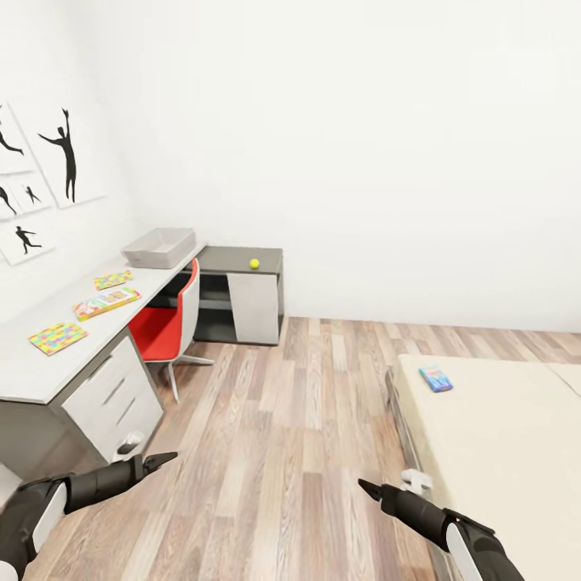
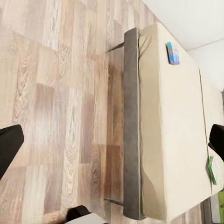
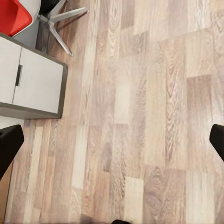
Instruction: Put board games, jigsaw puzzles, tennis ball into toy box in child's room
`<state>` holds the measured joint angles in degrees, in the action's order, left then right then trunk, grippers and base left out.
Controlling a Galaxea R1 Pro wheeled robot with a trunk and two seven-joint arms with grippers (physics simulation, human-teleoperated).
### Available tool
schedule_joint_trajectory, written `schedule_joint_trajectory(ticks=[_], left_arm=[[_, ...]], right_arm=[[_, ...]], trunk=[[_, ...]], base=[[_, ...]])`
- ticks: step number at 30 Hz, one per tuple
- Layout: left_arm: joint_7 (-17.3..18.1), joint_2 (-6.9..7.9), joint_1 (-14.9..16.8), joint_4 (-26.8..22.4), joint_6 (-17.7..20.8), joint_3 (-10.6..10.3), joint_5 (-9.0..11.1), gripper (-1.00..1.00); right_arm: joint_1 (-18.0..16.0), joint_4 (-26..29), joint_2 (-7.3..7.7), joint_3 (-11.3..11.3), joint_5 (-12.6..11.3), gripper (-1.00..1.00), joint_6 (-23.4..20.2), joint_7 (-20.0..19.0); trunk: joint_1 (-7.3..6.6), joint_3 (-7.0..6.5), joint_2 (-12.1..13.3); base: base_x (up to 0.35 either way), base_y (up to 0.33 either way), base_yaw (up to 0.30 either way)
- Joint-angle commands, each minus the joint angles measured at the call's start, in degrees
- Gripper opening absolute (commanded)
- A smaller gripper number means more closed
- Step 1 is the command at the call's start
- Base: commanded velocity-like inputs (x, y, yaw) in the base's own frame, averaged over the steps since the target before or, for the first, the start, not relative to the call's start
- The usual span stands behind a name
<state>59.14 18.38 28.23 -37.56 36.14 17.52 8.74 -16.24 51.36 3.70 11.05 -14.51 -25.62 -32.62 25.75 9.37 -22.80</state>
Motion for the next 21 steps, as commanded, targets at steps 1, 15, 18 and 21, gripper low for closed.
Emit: schedule_joint_trajectory(ticks=[1, 15, 18, 21], left_arm=[[0.08, -0.01, 0.07, 0.03, 0.42, 0.03, 0.19, 1.0], [-0.01, -0.92, 0.07, 0.03, 0.42, -0.03, 0.06, 1.0], [0.0, -1.0, 0.07, 0.03, 0.42, -0.03, 0.06, 1.0], [-0.04, -1.04, 0.07, 0.03, 0.42, -0.03, 0.06, 1.0]], right_arm=[[-0.02, 0.05, -0.01, 0.11, -0.43, 1.0, -0.48, -0.09], [-0.03, 0.05, -0.01, 0.11, -0.43, 1.0, -0.41, -0.21], [-0.03, 0.05, -0.01, 0.11, -0.43, 1.0, -0.4, -0.24], [-0.02, 0.05, -0.01, 0.11, -0.43, 1.0, -0.4, -0.23]], trunk=[[0.03, 0.12, -0.12], [0.03, 0.09, -0.12], [0.03, -0.05, -0.12], [0.03, -0.24, -0.12]], base=[[-0.006, 0.0, 0.282], [-0.066, -0.074, 0.069], [-0.013, -0.018, -0.091], [-0.024, -0.008, -0.148]])
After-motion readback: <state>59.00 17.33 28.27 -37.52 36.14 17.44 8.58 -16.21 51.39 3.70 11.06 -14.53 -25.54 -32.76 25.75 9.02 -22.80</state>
